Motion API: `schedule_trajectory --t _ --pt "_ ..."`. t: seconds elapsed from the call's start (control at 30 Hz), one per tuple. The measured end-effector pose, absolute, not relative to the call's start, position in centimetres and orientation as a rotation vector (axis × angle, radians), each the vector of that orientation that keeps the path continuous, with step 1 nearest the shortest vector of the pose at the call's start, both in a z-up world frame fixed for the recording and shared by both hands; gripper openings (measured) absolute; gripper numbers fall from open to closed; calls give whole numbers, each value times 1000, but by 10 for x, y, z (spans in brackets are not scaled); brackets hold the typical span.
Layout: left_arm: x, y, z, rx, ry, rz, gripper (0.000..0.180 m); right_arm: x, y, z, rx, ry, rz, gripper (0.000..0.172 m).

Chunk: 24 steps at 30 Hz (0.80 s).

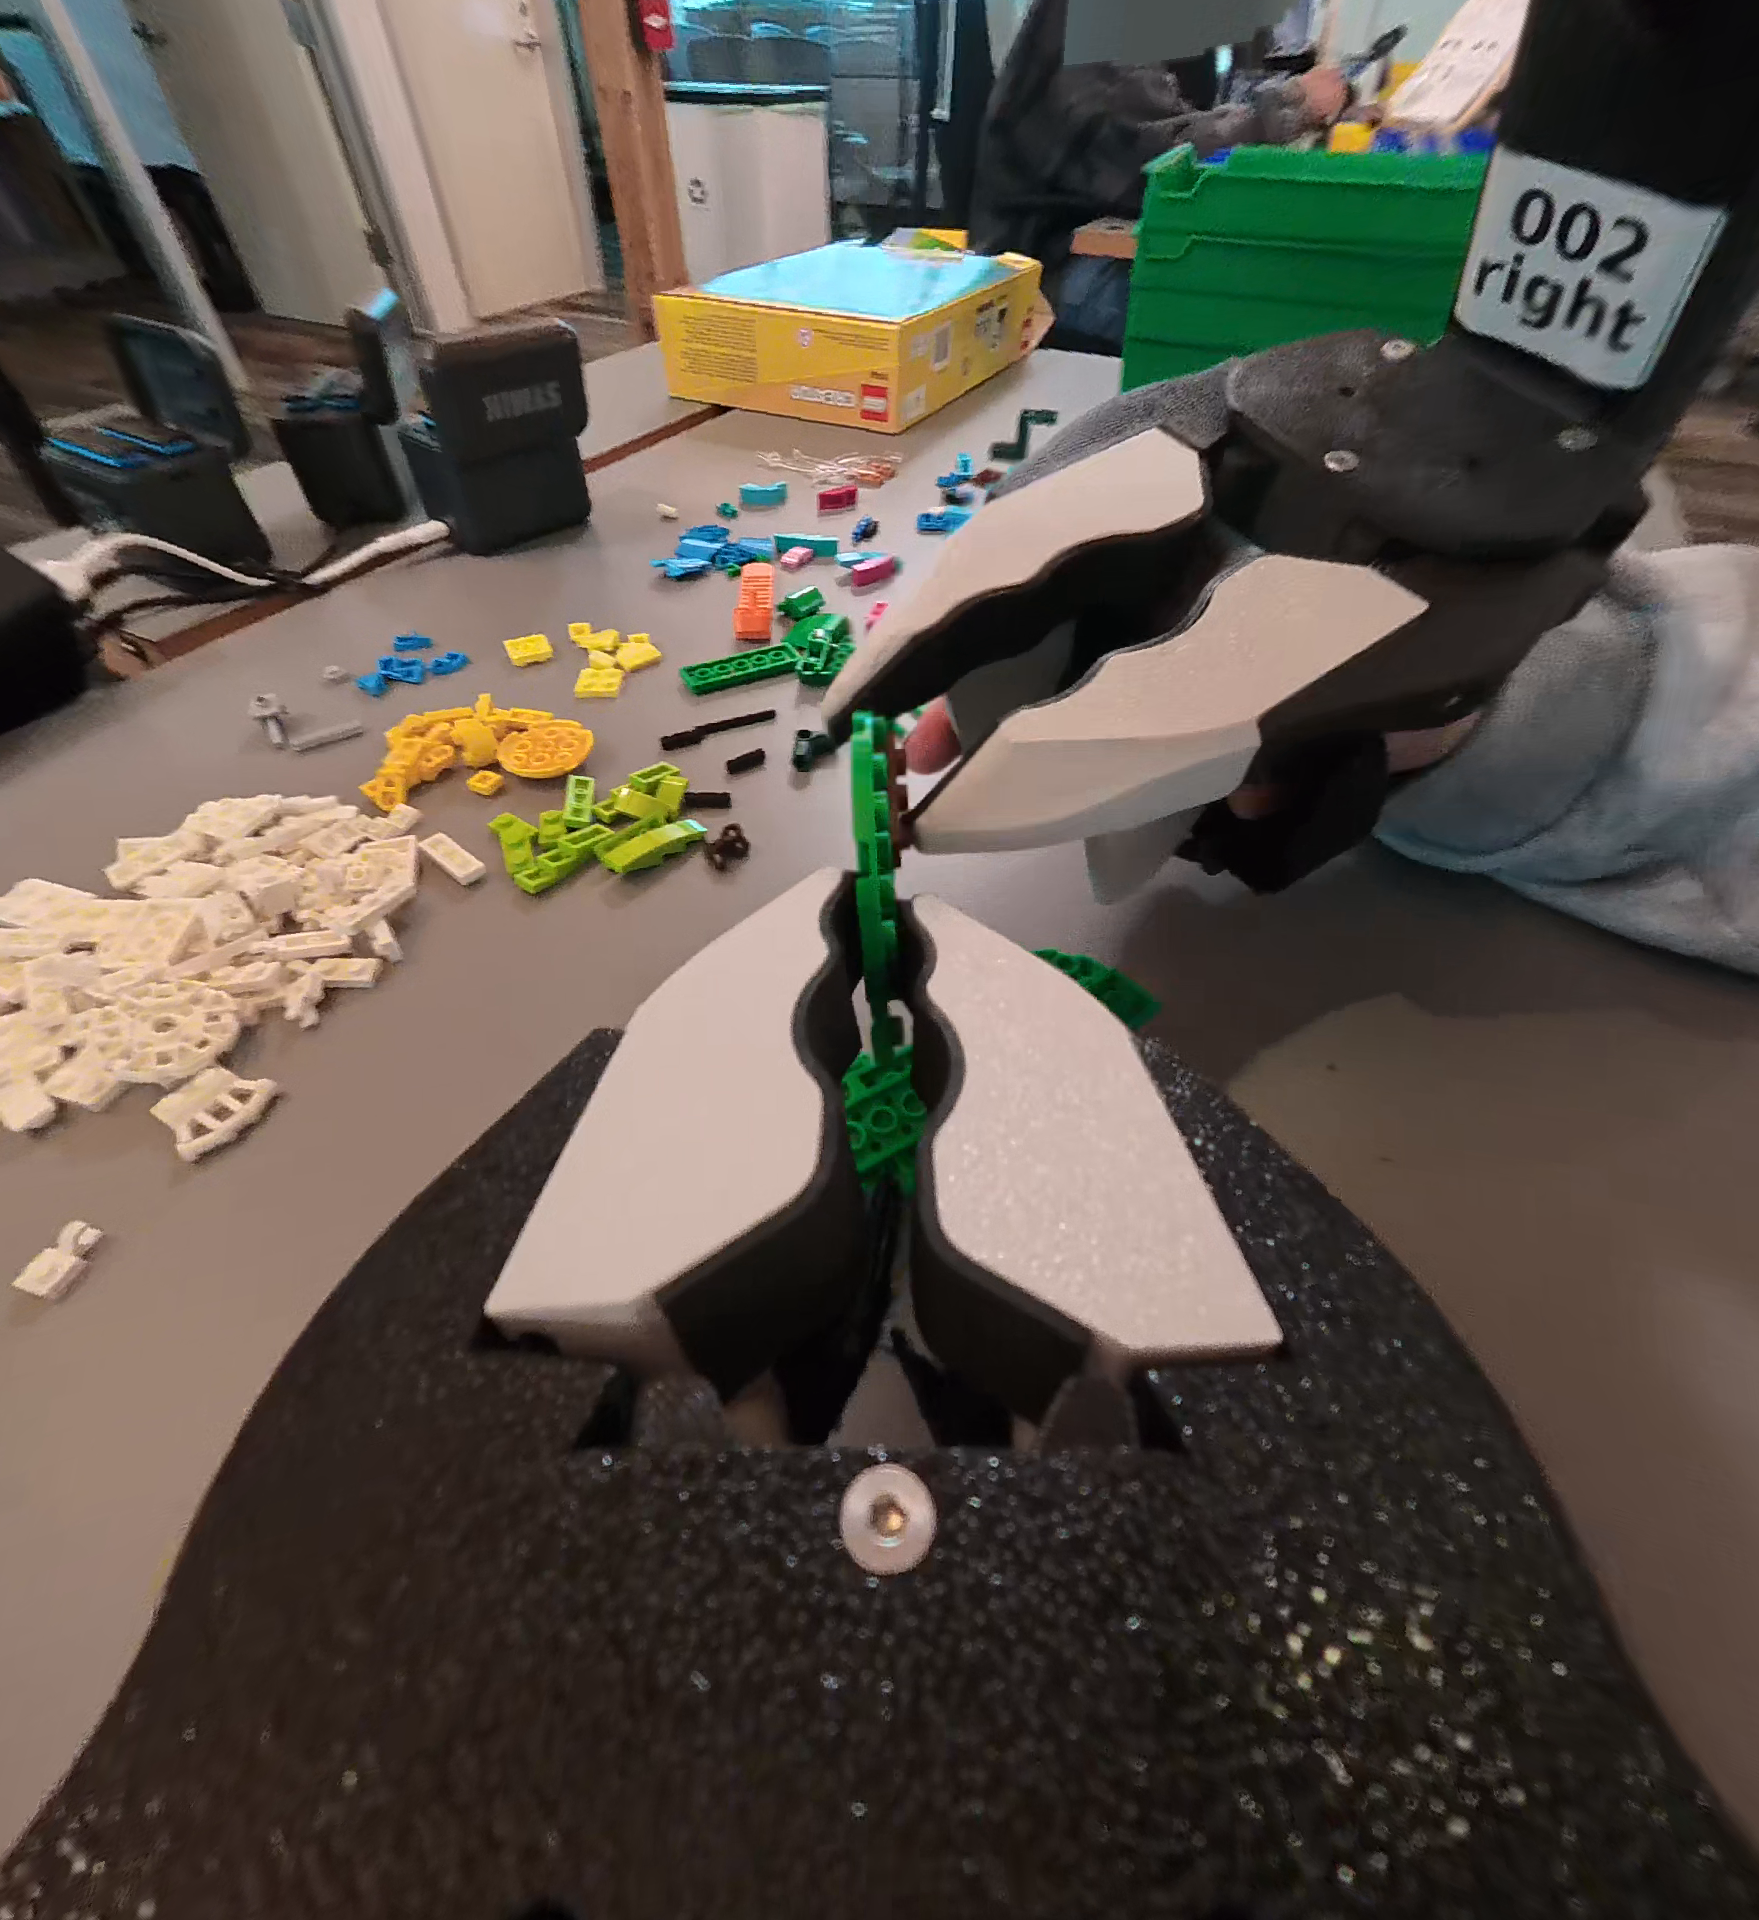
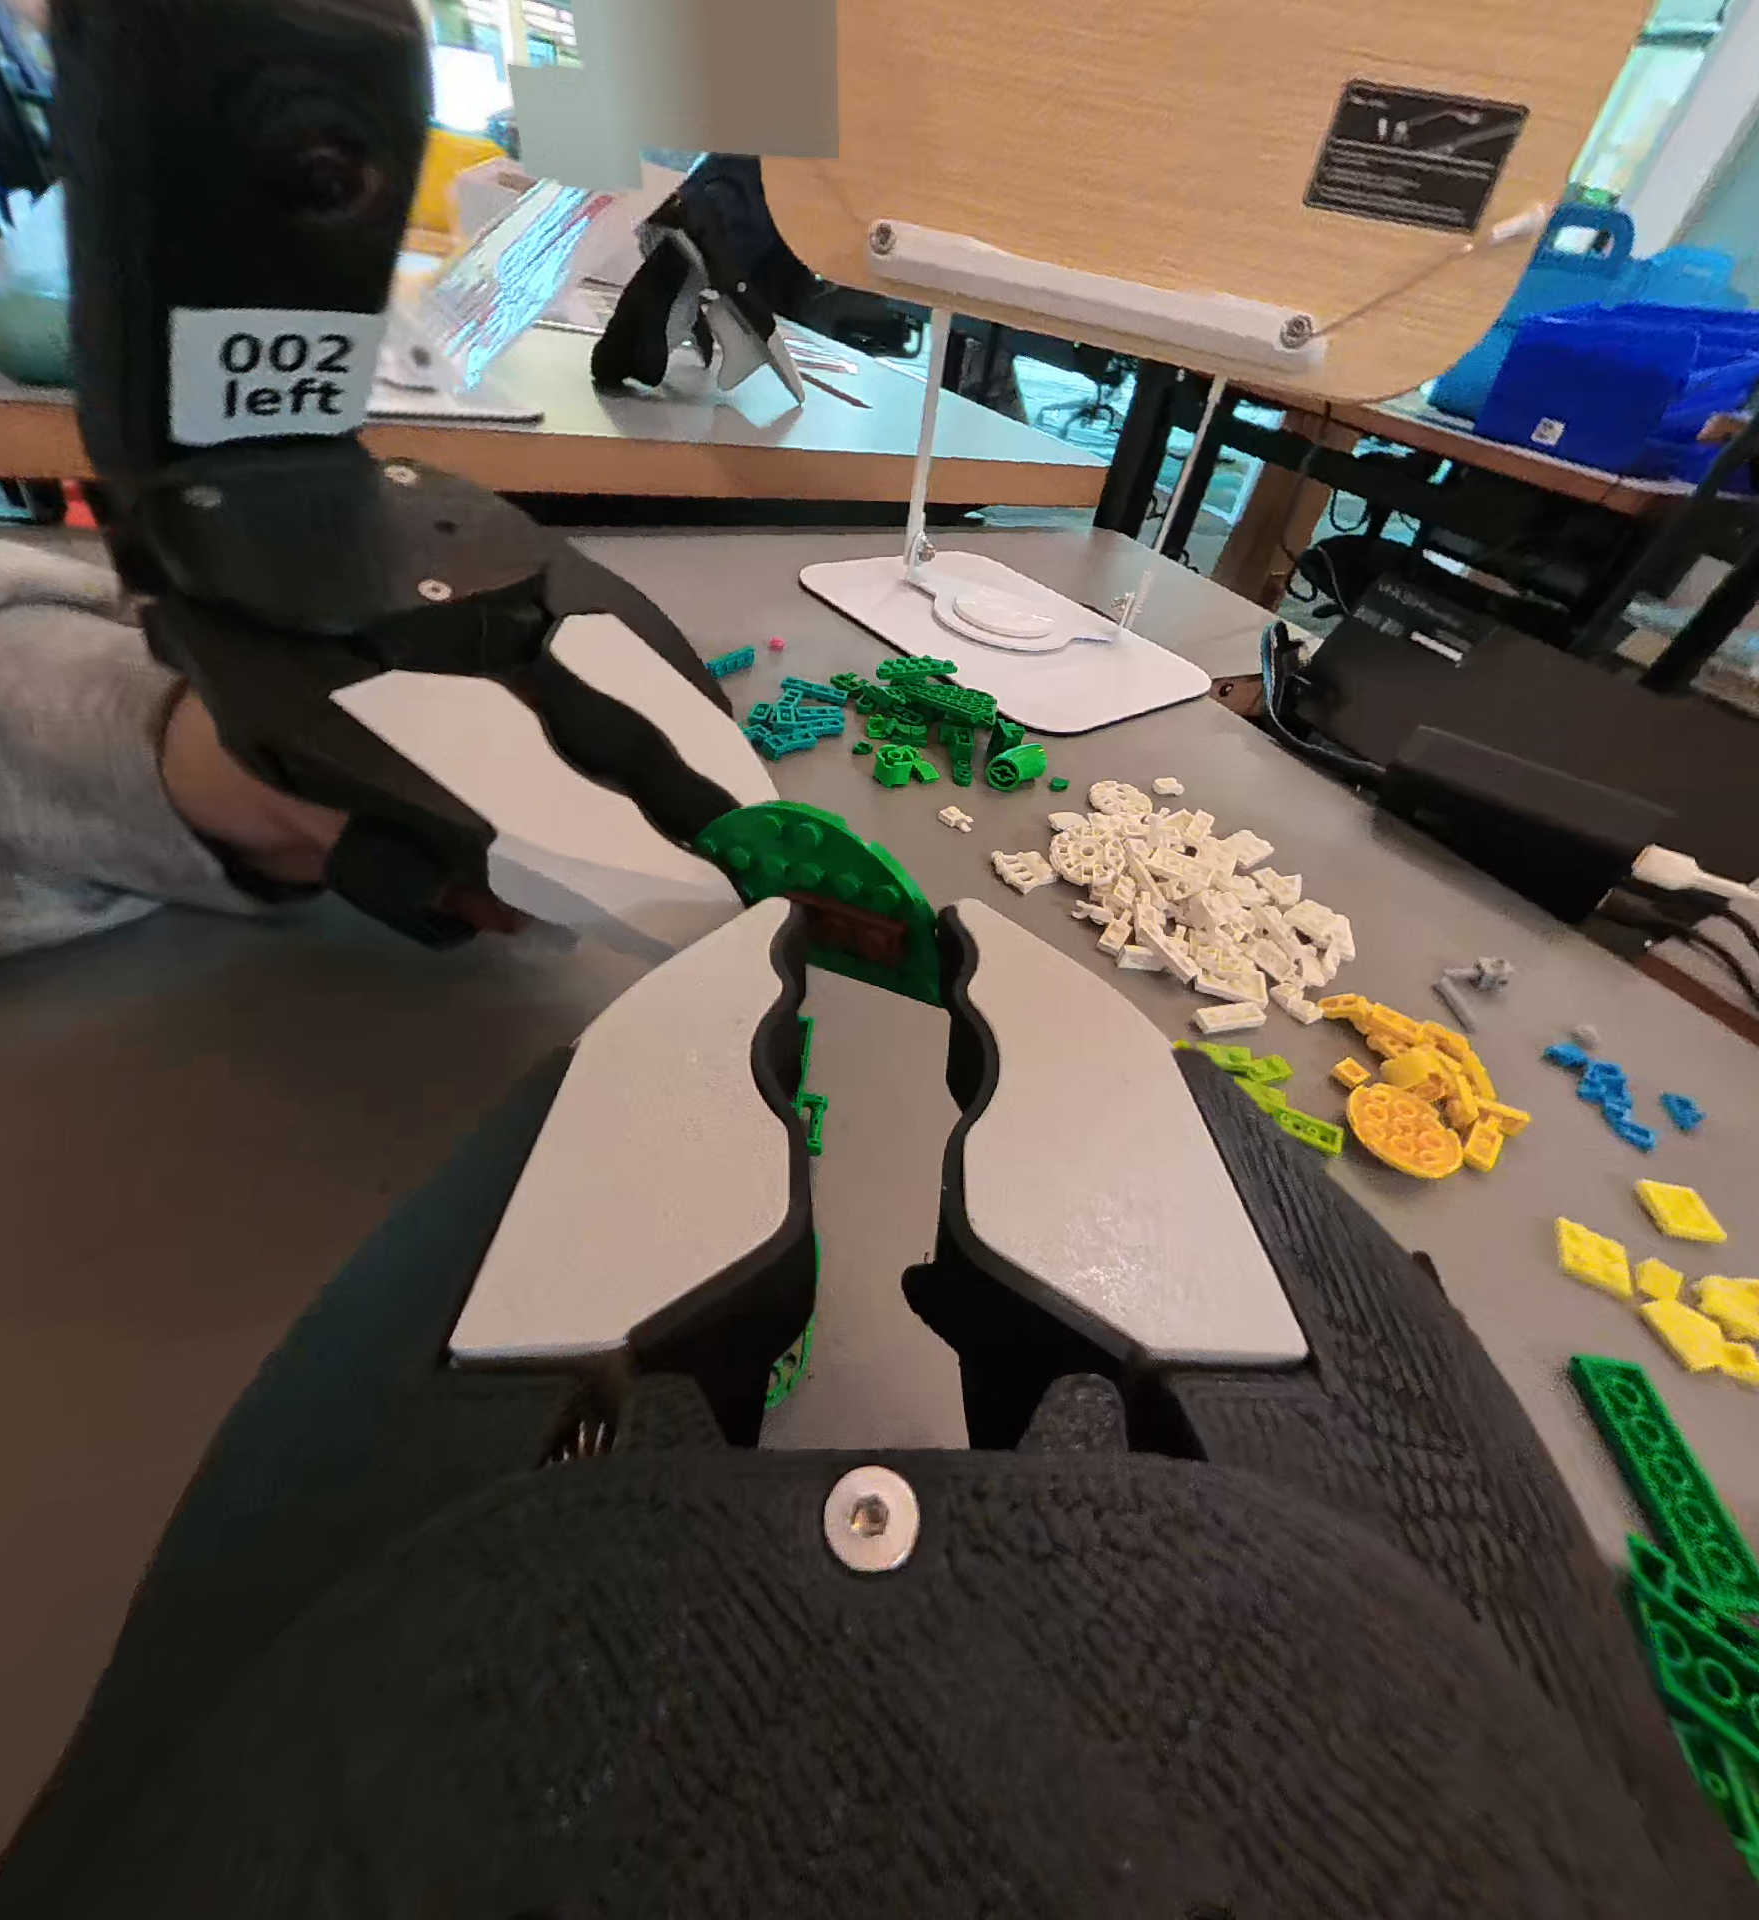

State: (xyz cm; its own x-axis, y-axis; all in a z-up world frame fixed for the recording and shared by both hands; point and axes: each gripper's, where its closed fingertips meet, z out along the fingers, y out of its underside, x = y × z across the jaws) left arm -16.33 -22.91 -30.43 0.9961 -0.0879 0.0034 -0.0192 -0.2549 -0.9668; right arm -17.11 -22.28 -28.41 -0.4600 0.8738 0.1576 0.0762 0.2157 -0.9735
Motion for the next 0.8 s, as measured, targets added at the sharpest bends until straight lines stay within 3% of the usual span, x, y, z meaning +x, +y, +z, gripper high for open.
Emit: schedule_trajectory --t 0.17,0.8 --pt "-159 -228 -302 -1801 98 -35 8 -173 -224 -284 -860 -1698 1292 30" --pt "-164 -232 -321 -1942 80 -130 7 -175 -230 -299 -270 -1700 635 22"
